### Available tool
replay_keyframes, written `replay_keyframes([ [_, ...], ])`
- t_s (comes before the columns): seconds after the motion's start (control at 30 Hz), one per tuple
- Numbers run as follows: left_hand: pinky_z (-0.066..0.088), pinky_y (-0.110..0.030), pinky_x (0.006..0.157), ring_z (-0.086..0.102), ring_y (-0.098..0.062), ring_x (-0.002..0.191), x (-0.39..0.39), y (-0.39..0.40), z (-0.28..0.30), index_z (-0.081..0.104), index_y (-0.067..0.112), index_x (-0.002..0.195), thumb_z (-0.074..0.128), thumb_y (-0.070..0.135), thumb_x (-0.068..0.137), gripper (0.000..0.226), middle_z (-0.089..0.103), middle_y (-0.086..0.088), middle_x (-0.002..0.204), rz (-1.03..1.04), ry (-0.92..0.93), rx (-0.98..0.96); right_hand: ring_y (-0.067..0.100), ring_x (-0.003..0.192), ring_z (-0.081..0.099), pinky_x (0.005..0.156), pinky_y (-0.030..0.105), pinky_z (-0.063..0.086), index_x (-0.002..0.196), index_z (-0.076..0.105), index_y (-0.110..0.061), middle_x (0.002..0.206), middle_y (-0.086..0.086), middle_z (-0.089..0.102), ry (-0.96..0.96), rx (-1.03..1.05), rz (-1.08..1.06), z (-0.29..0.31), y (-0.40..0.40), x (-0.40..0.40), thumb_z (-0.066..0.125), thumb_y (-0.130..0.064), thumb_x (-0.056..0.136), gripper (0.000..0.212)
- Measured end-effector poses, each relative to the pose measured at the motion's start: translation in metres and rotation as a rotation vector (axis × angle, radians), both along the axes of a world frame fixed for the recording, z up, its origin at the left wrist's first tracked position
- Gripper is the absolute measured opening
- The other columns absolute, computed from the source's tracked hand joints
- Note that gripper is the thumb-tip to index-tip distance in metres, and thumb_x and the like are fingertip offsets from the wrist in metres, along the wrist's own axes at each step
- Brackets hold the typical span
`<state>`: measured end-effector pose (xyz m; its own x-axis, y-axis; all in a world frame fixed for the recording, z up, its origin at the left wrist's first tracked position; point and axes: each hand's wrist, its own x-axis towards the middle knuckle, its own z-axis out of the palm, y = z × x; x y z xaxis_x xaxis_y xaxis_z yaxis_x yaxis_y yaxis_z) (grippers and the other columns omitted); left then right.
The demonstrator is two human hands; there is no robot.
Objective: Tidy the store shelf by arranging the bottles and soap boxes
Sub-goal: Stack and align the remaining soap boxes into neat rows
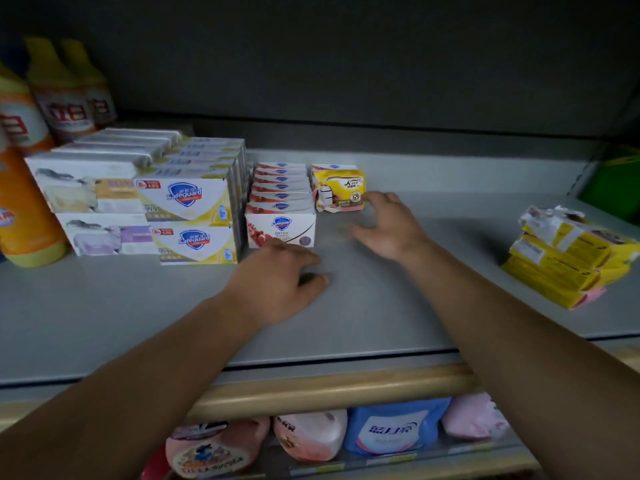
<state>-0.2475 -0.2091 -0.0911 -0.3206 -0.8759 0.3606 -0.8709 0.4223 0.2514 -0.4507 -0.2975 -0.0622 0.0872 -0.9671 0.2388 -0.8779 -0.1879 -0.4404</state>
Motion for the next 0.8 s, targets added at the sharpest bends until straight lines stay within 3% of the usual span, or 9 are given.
replay_keyframes([
  [0.17,0.046,-0.032,0.098,0.055,-0.022,0.12,0.0,-0.005,-0.003,0.069,0.024,0.118,0.055,0.051,0.087,0.043,0.068,0.003,0.121,0.004,0.067,-0.029,0.033,0.131,0.042,0.109,0.036,0.037,0.151,0.03,-0.02,0.149,0.008,0.033,-0.007,-0.173,-0.028,0.007,-0.053,0.021,0.07,-0.027,0.085,0.078],
  [0.3,0.044,-0.03,0.099,0.053,-0.022,0.121,0.0,-0.008,-0.002,0.071,0.025,0.113,0.06,0.044,0.086,0.034,0.068,0.003,0.122,0.004,0.12,-0.022,0.035,0.133,0.036,0.109,0.039,0.035,0.152,0.03,-0.021,0.155,0.007,0.026,0.141,-0.127,-0.081,0.01,-0.083,0.019,0.069,-0.022,0.087,0.076],
  [0.4,0.043,-0.028,0.098,0.053,-0.022,0.12,0.0,-0.01,-0.001,0.072,0.025,0.11,0.061,0.04,0.086,0.031,0.069,0.003,0.12,0.017,0.147,-0.015,0.034,0.121,0.045,0.096,0.039,0.043,0.136,0.046,-0.014,0.139,0.011,0.042,0.219,-0.209,-0.107,0.008,-0.084,0.016,0.069,-0.018,0.085,0.056],
  [0.5,0.045,-0.029,0.095,0.056,-0.022,0.115,-0.001,-0.01,0.001,0.072,0.024,0.11,0.063,0.039,0.085,0.031,0.07,0.002,0.115,0.017,0.178,0.005,0.035,0.109,0.054,0.083,0.034,0.043,0.123,0.05,-0.014,0.122,0.014,0.057,0.193,-0.236,-0.112,0.008,-0.065,0.011,0.069,-0.019,0.085,0.043],
  [0.6,0.044,-0.026,0.094,0.06,-0.018,0.111,-0.001,-0.009,0.006,0.067,0.022,0.115,0.065,0.037,0.084,0.035,0.07,0.002,0.115,0.011,0.248,0.045,0.03,0.104,0.057,0.078,0.03,0.04,0.116,0.054,-0.016,0.114,0.01,0.063,0.007,-0.26,-0.121,0.015,-0.029,0.002,0.068,-0.019,0.082,0.037],
  [0.7,0.045,-0.021,0.088,0.064,-0.013,0.098,-0.001,-0.006,0.014,0.06,0.021,0.122,0.072,0.035,0.082,0.044,0.067,0.005,0.111,0.024,0.532,0.065,0.024,0.093,0.061,0.075,0.025,0.044,0.105,0.056,-0.022,0.104,0.004,0.067,-0.308,-0.219,-0.079,0.024,0.019,-0.007,0.072,-0.018,0.081,0.029],
  [0.8,0.049,-0.016,0.082,0.065,-0.005,0.09,-0.002,0.0,0.022,0.058,0.023,0.121,0.074,0.031,0.082,0.043,0.065,0.012,0.105,-0.075,0.888,0.142,0.031,0.097,0.066,0.084,0.045,0.056,0.094,0.058,-0.025,0.104,0.009,0.069,-0.651,-0.08,0.074,0.024,0.068,-0.004,0.074,-0.011,0.081,0.025],
])
